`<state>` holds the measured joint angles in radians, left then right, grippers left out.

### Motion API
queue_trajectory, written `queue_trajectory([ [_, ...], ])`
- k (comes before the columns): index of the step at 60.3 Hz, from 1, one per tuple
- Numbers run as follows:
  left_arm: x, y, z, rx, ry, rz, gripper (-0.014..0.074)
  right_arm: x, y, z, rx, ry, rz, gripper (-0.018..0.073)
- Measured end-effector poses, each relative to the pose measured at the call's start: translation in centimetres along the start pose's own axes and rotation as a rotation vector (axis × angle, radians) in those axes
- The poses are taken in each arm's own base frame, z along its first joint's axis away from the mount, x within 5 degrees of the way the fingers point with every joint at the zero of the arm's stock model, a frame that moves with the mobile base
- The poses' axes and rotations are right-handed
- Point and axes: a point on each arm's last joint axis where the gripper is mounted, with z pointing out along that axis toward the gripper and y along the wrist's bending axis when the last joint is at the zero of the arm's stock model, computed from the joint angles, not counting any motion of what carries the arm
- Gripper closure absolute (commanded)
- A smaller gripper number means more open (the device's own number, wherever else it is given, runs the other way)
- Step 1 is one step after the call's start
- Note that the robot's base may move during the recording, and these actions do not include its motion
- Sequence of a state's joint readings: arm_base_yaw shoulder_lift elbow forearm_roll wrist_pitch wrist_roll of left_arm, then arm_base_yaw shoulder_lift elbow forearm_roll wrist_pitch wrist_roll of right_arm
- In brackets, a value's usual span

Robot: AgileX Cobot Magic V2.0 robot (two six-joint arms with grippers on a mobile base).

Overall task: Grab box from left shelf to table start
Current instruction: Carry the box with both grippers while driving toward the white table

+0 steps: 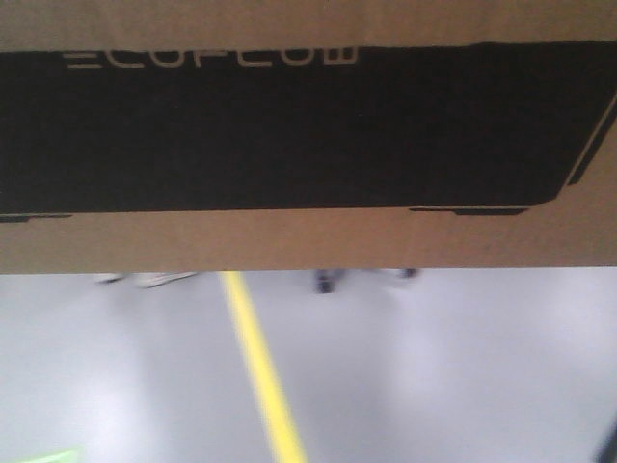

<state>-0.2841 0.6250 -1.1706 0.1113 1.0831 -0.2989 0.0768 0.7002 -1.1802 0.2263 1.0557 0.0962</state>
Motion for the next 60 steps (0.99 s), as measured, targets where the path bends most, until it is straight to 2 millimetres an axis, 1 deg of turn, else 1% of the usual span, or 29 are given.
queue_trajectory([
  [60, 0.00, 0.00, 0.00, 0.000, 0.000, 0.000, 0.0682, 0.00, 0.00, 0.00, 0.000, 0.000, 0.000, 0.0533],
])
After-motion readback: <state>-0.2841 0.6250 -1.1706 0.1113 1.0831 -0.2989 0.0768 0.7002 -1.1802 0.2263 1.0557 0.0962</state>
